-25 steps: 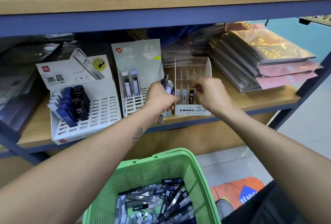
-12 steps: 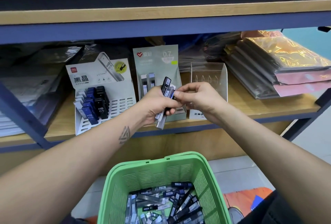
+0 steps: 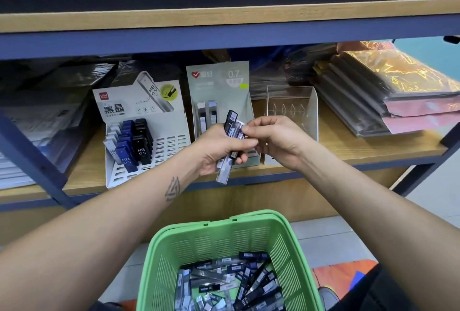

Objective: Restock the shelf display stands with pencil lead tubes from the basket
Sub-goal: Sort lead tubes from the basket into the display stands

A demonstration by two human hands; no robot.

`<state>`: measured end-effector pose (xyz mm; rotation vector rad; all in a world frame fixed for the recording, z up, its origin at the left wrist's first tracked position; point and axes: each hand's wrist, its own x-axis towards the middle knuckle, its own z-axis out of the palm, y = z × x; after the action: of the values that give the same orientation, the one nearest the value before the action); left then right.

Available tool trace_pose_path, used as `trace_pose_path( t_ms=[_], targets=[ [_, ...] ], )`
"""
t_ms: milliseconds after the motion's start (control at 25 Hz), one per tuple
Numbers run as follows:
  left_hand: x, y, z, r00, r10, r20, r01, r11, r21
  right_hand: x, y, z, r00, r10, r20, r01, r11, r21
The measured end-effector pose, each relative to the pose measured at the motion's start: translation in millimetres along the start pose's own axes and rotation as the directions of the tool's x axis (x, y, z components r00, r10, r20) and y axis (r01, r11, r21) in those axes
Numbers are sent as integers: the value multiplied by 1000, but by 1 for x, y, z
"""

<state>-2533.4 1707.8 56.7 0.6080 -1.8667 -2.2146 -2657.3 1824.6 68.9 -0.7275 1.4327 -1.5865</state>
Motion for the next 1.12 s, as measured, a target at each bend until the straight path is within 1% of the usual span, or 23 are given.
trace_pose_path(
  t_ms=[40,120,160,200,240,320,360,440,520,600,680,800,920,960,1000,1040,1080,1120],
  targets=[
    [0,0,0,1000,-27,4,27,999,-31,1,-3,-4,1000,-9,-26,11,998,70],
    [-1,-2,-2,998,-58,4,58,998,-30,1,-13,-18,993,-42,-114,63,980,190],
    [-1,-2,-2,999,-53,-12,53,998,-21,0,-17,-26,986,-78,-150,103,981,167],
    [-1,-2,-2,998,-37,-41,36,999,-28,-2,-20,-33,978,-125,-166,139,987,77],
    [2,0,-1,997,-16,-78,12,999,-48,-5,-22,-38,973,-169,-154,164,985,-48],
    [10,5,7,989,21,-149,-31,997,-69,-10,-22,-46,974,-209,-92,174,939,-296],
    [14,7,12,984,32,-176,-40,998,-47,-11,-21,-49,978,-201,-65,162,911,-380],
    [22,8,26,978,57,-203,-51,998,35,-15,-21,-54,985,-169,-36,135,882,-451],
    [28,6,39,972,94,-217,-76,993,89,-18,-21,-61,985,-167,-39,134,892,-432],
    [33,4,49,968,121,-218,-100,990,103,-21,-24,-71,977,-195,-89,145,907,-396],
    [35,2,56,970,136,-204,-119,989,93,-22,-27,-81,967,-211,-141,140,907,-397],
    [40,2,67,968,145,-205,-120,984,130,-22,-26,-91,970,-191,-151,120,914,-386],
    [46,3,75,956,160,-245,-116,976,183,-21,-22,-94,955,-162,-250,99,965,-244],
    [48,2,76,954,161,-251,-114,975,192,-22,-21,-96,945,-170,-280,105,967,-230],
    [49,2,76,954,162,-253,-111,973,204,-22,-22,-98,933,-193,-303,116,960,-256],
    [50,1,75,951,166,-262,-107,968,226,-23,-22,-102,919,-230,-319,124,939,-321],
    [52,-1,73,942,174,-288,-97,960,263,-23,-24,-105,901,-283,-328,123,893,-433],
    [54,-2,70,924,187,-333,-78,946,315,-23,-25,-108,883,-345,-319,108,810,-576]
  ],
)
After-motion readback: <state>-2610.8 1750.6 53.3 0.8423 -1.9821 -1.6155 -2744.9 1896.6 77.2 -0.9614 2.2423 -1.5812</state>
